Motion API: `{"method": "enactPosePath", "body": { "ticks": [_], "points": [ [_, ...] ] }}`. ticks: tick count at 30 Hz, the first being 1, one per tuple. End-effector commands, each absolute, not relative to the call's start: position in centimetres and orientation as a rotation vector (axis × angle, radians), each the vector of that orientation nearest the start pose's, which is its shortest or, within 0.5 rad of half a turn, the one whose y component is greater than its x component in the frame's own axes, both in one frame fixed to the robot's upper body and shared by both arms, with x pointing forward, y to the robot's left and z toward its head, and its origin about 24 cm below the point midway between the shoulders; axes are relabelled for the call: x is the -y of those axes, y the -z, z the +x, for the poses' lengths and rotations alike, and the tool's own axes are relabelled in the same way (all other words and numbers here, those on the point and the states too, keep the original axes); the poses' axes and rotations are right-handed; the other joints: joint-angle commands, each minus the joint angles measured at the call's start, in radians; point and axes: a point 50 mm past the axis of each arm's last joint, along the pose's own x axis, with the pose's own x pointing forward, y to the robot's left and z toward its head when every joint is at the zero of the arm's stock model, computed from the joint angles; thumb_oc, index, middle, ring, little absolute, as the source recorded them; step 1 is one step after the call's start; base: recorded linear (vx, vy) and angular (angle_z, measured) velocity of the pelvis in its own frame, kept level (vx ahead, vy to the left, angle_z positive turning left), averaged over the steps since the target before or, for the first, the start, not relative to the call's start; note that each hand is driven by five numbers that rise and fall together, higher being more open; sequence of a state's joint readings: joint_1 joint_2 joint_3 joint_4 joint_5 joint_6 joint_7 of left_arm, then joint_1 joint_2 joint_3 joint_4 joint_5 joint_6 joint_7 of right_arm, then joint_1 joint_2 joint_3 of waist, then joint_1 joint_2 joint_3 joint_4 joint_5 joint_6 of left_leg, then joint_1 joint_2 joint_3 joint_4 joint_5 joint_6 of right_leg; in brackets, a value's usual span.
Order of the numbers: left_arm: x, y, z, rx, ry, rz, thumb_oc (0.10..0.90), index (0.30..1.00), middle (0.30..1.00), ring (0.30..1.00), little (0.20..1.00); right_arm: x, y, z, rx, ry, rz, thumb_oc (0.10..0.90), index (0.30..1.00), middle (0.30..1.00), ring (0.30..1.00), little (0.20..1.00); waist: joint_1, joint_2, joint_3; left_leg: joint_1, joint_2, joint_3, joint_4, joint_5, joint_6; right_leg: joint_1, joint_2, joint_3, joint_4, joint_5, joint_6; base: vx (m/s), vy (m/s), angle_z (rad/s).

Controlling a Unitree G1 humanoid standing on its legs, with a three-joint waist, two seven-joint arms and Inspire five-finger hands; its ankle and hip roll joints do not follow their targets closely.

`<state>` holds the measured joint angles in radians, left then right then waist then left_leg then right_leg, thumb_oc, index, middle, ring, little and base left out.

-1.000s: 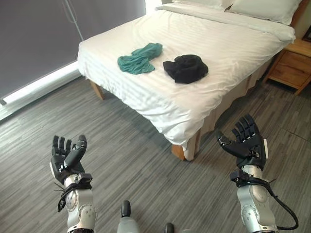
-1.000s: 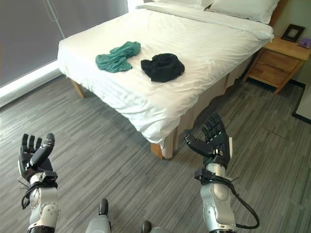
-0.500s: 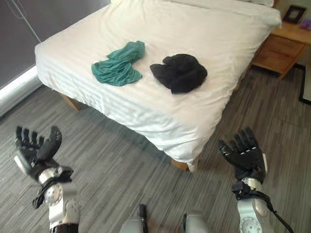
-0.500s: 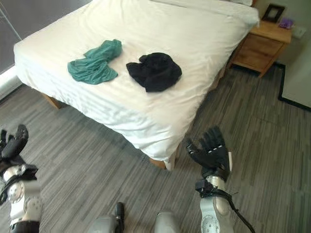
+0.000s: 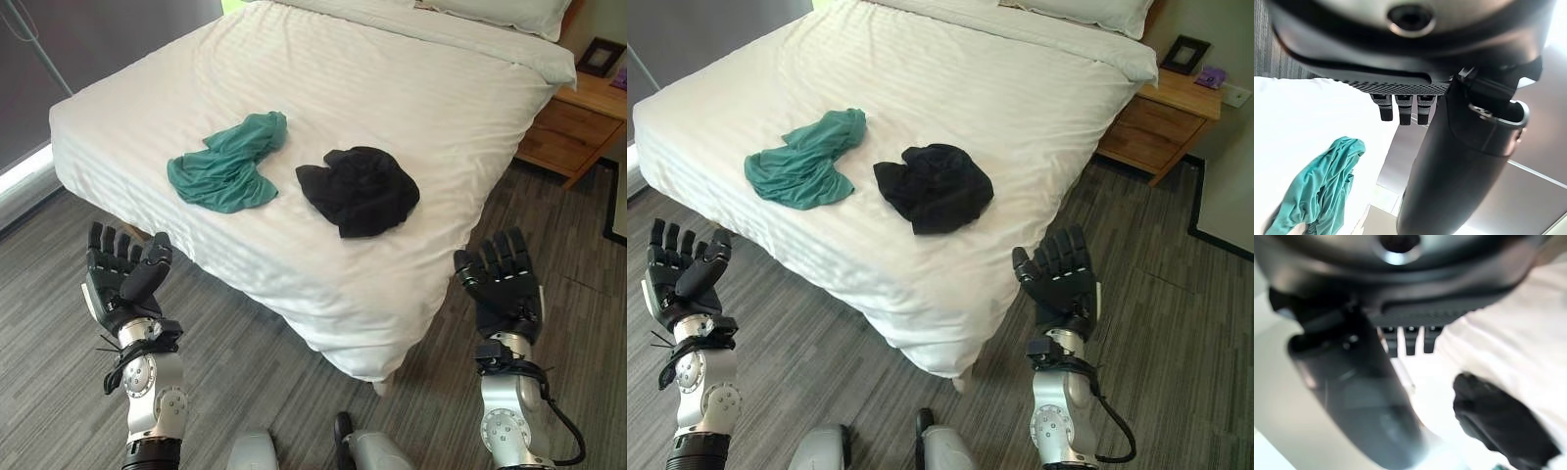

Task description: Pick up bed clothes into laundry basket.

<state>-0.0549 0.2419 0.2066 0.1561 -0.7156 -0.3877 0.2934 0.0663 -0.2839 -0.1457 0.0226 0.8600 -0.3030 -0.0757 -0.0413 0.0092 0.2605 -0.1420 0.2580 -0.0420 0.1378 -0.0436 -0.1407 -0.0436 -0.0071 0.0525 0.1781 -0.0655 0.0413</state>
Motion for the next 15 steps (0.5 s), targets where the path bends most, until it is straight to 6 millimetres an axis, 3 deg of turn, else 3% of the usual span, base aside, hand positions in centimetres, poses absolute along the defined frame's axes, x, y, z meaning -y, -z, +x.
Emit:
{"method": "enactPosePath", "body": {
  "ticks": [1,2,4,5,6,7,8,10,11,13,14,15],
  "points": [
    [-30.5,-14.0,23.7,0.694,-0.568,-0.365,0.800,0.900,0.900,0.900,0.900,26.0,-12.3,22.6,0.559,0.197,0.425,0.800,0.900,0.900,0.900,0.900,-0.003,0.016,-0.094,-0.038,0.055,-0.108,-0.086,0.218,-0.048,0.138,-0.129,0.017,-0.065,-0.121,0.073,0.35,0.368,-0.76],
    [-30.8,-14.1,23.6,0.702,-0.573,-0.369,0.800,0.900,0.900,0.900,0.900,26.0,-12.2,22.6,0.568,0.191,0.483,0.800,0.900,0.900,0.900,0.900,-0.001,0.027,-0.103,-0.051,0.079,-0.149,-0.113,0.237,-0.075,0.165,-0.166,0.049,-0.075,-0.140,0.091,0.20,0.245,-0.77],
    [-31.0,-14.2,23.3,0.707,-0.575,-0.361,0.800,0.900,0.900,0.900,0.900,25.9,-11.9,22.6,0.573,0.171,0.534,0.800,0.900,0.900,0.900,0.900,0.009,0.031,-0.109,-0.048,0.080,-0.179,-0.126,0.254,-0.087,0.176,-0.189,0.079,-0.087,-0.135,0.108,0.36,0.444,-0.77],
    [-31.4,-14.2,22.9,0.709,-0.583,-0.334,0.800,0.900,0.900,0.900,0.900,25.6,-11.8,22.5,0.564,0.141,0.548,0.800,0.900,0.900,0.900,0.900,0.019,0.033,-0.119,-0.046,0.065,-0.241,-0.102,0.234,-0.113,0.196,-0.243,0.117,-0.106,-0.128,0.132,0.36,0.490,-0.91],
    [-31.4,-14.2,22.9,0.708,-0.583,-0.333,0.800,0.900,0.900,0.900,0.900,25.6,-11.7,22.5,0.562,0.141,0.548,0.800,0.900,0.900,0.900,0.900,0.021,0.029,-0.120,-0.047,0.061,-0.238,-0.095,0.229,-0.112,0.198,-0.247,0.118,-0.110,-0.127,0.133,0.32,0.494,-1.19],
    [-31.9,-14.6,22.6,0.720,-0.588,-0.302,0.800,0.900,0.900,0.900,0.900,25.5,-12.0,22.4,0.566,0.117,0.521,0.800,0.900,0.900,0.900,0.900,0.027,0.024,-0.125,-0.047,0.038,-0.287,-0.061,0.196,-0.121,0.194,-0.285,0.149,-0.119,-0.110,0.148,0.26,0.523,-1.16],
    [-32.2,-15.9,22.1,0.760,-0.555,-0.226,0.800,0.900,0.900,0.900,0.900,25.9,-12.6,22.0,0.573,0.080,0.442,0.800,0.900,0.900,0.900,0.900,0.016,0.019,-0.131,-0.054,0.003,-0.288,-0.011,0.114,-0.121,0.184,-0.366,0.164,-0.123,-0.066,0.181,0.33,0.722,-0.77],
    [-32.0,-16.4,22.1,0.770,-0.514,-0.186,0.800,0.900,0.900,0.900,0.900,26.1,-12.6,21.4,0.573,0.070,0.418,0.800,0.900,0.900,0.900,0.900,0.012,0.007,-0.140,-0.073,-0.033,-0.268,0.026,0.075,-0.107,0.160,-0.412,0.164,-0.121,-0.030,0.195,0.23,0.565,-0.29],
    [-31.2,-16.7,22.9,0.731,-0.436,-0.116,0.800,0.900,0.900,0.900,0.900,25.6,-12.5,21.5,0.584,0.081,0.472,0.800,0.900,0.900,0.900,0.900,-0.005,0.002,-0.122,-0.082,-0.099,-0.213,0.077,0.025,-0.057,0.063,-0.429,0.175,-0.022,0.117,0.147,0.14,0.609,-0.43],
    [-31.5,-16.6,22.6,0.677,-0.378,-0.043,0.800,0.900,0.900,0.900,0.900,23.6,-10.9,22.0,0.541,0.031,0.624,0.800,0.900,0.900,0.900,0.900,0.010,0.035,-0.099,-0.043,-0.115,-0.136,0.039,0.028,-0.006,-0.028,-0.417,0.089,0.083,0.158,0.098,0.13,0.737,-0.77],
    [-32.0,-17.2,22.5,0.667,-0.371,0.010,0.800,0.900,0.900,0.900,0.900,22.9,-10.4,21.9,0.491,-0.012,0.612,0.800,0.900,0.900,0.900,0.900,-0.008,0.051,-0.096,-0.019,-0.131,-0.120,0.011,0.036,0.013,-0.055,-0.367,0.090,0.139,0.135,0.082,0.18,0.861,-0.89],
    [-32.9,-19.3,23.0,0.657,-0.310,0.184,0.800,0.900,0.900,0.900,0.900,23.2,-10.7,21.4,0.470,-0.069,0.524,0.800,0.900,0.900,0.900,0.900,-0.037,0.066,-0.090,0.027,-0.161,-0.085,-0.038,0.034,0.056,-0.097,-0.256,0.062,0.219,0.057,0.070,0.12,0.660,-0.66]
  ]
}}
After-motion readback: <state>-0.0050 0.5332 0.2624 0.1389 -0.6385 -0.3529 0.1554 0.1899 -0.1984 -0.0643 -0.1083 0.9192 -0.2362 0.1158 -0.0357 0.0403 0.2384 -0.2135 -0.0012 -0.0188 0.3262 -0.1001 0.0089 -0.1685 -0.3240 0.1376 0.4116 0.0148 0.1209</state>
